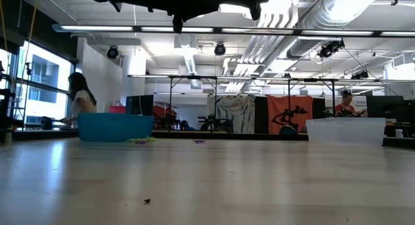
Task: Sort Halloween decoration
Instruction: Put the purple spider toy into the transparent bin
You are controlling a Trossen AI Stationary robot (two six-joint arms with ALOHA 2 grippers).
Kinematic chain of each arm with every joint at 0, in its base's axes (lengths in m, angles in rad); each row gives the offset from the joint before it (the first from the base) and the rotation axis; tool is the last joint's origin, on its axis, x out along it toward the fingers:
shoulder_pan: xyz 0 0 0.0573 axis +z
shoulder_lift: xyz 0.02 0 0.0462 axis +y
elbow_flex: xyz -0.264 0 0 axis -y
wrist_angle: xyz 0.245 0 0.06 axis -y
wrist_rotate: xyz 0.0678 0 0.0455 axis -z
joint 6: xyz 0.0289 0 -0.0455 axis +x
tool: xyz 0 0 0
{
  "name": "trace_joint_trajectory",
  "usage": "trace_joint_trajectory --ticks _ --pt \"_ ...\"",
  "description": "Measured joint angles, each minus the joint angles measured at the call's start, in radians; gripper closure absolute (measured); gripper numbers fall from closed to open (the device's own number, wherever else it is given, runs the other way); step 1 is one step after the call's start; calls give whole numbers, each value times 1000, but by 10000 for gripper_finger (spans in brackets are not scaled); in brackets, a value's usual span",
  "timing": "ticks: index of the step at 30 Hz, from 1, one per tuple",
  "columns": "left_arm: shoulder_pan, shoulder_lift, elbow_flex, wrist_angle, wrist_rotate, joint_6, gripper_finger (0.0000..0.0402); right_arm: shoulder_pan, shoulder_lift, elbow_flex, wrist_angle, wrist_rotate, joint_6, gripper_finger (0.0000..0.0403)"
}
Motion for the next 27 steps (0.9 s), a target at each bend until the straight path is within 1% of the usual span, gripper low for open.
trace_joint_trajectory --ticks 4,6,9,11,14,15,17,19,21,24,27 --pt "19 -31 0 -28 -1 1 321 -11 -19 0 -25 20 0 402" --pt "31 -58 0 -85 -3 2 293 -26 -32 0 -46 20 0 402" --pt "48 -114 0 -235 -15 46 253 -61 -64 0 -106 26 0 402" --pt "62 -166 -1 -373 -47 68 230 -88 -89 0 -198 64 8 402" --pt "80 -233 -11 -520 -81 62 206 -134 -112 -3 -369 128 10 402" --pt "86 -254 -30 -543 -84 48 200 -154 -118 -13 -418 138 16 402" --pt "89 -296 -91 -525 -84 5 194 -193 -130 -65 -481 154 56 402" --pt "87 -339 -173 -481 -86 -63 192 -232 -147 -146 -493 155 101 402" --pt "82 -376 -261 -424 -90 -162 192 -268 -177 -238 -497 161 172 403" --pt "62 -417 -373 -329 -110 -288 195 -327 -224 -353 -524 242 317 403" --pt "45 -438 -436 -259 -132 -350 196 -399 -256 -407 -583 356 466 403"
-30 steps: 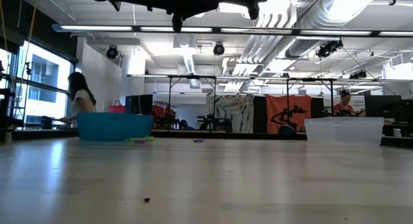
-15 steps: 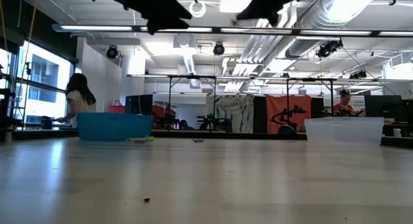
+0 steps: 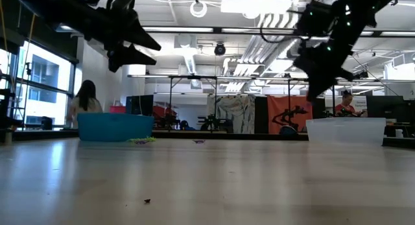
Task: Sort Halloween decoration
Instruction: Put the purple spider toy into the transparent bin
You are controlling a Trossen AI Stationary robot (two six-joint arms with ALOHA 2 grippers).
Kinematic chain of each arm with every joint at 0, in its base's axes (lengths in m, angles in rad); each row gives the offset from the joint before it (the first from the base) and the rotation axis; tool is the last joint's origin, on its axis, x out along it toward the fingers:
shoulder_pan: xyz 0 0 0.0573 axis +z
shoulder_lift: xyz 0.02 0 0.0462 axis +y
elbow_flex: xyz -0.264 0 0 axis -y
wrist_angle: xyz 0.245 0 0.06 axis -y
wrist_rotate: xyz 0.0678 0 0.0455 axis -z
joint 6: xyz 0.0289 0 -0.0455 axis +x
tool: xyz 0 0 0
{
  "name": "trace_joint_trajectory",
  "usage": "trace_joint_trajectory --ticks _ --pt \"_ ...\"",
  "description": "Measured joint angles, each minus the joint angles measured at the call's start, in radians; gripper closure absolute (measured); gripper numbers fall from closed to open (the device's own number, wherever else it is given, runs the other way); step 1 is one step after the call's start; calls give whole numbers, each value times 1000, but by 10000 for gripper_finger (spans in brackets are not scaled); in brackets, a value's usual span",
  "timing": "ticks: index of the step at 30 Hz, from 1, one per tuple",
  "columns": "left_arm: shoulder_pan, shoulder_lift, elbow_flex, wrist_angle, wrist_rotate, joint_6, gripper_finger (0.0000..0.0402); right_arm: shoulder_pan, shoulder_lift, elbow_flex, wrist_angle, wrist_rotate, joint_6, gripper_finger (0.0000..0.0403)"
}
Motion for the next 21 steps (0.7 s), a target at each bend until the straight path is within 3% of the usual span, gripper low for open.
trace_joint_trajectory --ticks 5,12,21 --pt "-3 1 -14 67 -33 -21 197 -132 25 3 -34 102 101 403" --pt "-3 1 -14 158 -39 -11 197 -325 194 5 -20 109 254 403" --pt "-4 1 -14 197 -54 -11 197 -378 371 5 42 107 346 403"
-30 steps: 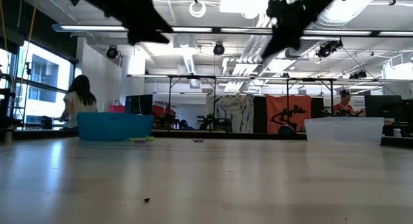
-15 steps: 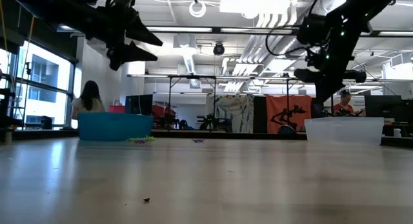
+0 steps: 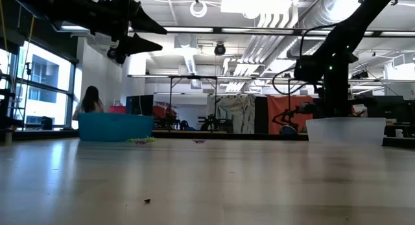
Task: Sort Halloween decoration
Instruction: Put the purple spider toy into the transparent bin
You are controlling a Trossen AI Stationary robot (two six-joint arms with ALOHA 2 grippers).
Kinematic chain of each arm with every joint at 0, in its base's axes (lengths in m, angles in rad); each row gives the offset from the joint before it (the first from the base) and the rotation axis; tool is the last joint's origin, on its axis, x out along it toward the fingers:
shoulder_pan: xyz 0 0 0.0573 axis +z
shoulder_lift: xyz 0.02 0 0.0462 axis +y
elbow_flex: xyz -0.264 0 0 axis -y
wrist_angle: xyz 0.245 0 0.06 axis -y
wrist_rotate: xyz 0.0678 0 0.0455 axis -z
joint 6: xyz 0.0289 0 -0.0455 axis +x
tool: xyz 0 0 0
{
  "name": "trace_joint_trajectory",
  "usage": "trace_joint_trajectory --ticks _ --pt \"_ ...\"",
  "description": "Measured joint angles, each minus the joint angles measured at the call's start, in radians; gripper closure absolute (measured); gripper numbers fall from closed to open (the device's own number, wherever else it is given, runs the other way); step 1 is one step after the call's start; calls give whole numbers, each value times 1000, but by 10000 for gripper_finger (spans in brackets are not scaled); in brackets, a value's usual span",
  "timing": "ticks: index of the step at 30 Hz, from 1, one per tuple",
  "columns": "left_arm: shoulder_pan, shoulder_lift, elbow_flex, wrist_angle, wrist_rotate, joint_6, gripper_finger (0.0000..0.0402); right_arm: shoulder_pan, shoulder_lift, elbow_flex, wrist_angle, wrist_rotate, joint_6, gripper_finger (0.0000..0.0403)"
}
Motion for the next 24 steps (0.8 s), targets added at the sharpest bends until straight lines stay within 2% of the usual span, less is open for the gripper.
trace_joint_trajectory --ticks 6,12,15,24 --pt "0 1 0 10 -1 1 197 -2 51 0 6 -18 4 403" --pt "0 1 0 13 -1 1 197 -1 11 0 -2 -17 -1 388" --pt "0 1 0 13 -1 11 197 -1 -37 0 -5 -11 -13 358" --pt "1 1 0 13 -2 11 197 2 -200 0 -23 -14 -31 230"
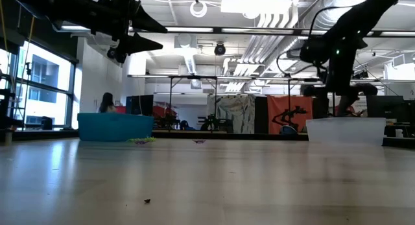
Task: Sort Halloween decoration
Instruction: Put the purple spider toy into the transparent bin
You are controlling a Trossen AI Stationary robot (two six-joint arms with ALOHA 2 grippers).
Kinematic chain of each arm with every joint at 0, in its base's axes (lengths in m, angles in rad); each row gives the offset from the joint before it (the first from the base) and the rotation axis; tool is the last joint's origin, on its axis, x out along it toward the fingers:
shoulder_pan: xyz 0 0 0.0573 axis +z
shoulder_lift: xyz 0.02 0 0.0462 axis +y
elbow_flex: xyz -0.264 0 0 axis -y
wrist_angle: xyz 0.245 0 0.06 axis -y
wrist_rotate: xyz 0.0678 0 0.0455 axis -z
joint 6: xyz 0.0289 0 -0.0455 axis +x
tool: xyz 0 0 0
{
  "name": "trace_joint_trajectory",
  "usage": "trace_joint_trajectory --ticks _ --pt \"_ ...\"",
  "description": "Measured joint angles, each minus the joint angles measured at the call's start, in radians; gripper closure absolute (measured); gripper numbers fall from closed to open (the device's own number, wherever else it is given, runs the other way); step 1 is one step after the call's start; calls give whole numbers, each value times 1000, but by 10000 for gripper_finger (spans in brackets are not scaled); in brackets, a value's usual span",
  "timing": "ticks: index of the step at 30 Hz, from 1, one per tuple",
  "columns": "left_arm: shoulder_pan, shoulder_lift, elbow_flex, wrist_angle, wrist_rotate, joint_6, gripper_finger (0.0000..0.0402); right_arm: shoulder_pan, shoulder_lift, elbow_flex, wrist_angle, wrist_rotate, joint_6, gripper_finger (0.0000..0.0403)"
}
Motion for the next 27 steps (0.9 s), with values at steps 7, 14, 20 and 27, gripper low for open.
trace_joint_trajectory --ticks 7,14,20,27 --pt "0 0 0 0 0 0 197 95 -261 0 217 -153 -116 195" --pt "0 0 0 16 3 3 197 318 -405 0 630 -641 -246 194" --pt "0 0 1 26 13 30 197 494 -390 0 722 -530 -353 194" --pt "33 115 290 -560 29 56 197 527 -344 0 721 -483 -355 194"
